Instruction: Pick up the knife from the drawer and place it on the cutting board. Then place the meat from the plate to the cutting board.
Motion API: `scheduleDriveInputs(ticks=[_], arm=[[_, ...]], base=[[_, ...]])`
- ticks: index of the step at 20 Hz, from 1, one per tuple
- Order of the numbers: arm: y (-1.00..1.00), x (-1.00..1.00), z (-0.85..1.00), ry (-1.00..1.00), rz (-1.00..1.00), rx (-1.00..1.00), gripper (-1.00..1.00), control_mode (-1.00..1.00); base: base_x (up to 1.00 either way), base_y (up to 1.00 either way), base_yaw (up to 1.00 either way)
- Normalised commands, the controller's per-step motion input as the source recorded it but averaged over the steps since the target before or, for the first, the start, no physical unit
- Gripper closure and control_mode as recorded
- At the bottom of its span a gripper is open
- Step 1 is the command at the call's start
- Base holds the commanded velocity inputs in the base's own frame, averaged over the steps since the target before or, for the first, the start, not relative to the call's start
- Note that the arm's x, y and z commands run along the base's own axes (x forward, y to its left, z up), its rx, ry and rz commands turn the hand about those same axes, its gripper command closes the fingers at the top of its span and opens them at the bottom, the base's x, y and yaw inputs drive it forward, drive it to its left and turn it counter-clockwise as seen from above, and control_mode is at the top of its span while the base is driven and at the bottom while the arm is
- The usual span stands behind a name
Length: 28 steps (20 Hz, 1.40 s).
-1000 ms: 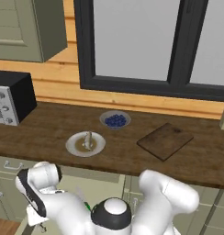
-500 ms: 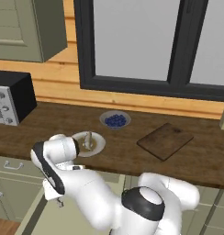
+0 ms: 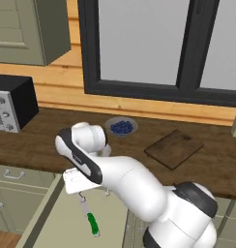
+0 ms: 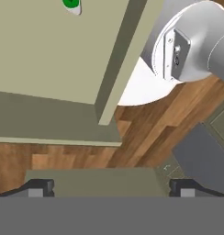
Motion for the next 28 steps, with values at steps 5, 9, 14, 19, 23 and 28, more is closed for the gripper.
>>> scheduleDriveInputs(ticks=[5,9,14,19,23,28], arm=[[-0.09,0.56,-0.05,-0.14,0.07,0.00,-1.00,-1.00],[0.00,0.53,-0.40,-0.11,0.17,0.00,-1.00,-1.00],[0.00,0.12,-0.82,-0.50,0.09,0.00,-1.00,-1.00],[0.07,0.01,-0.64,-0.33,0.06,0.00,-1.00,-1.00],[0.20,0.20,-0.31,-0.10,0.05,0.00,-1.00,-1.00],[0.31,0.31,-0.52,-0.05,0.03,0.00,-1.00,-1.00]], base=[[0.00,0.00,0.00],[0.00,0.00,0.00],[0.00,0.00,0.00],[0.00,0.00,0.00],[0.00,0.00,0.00],[0.00,0.00,0.00]])
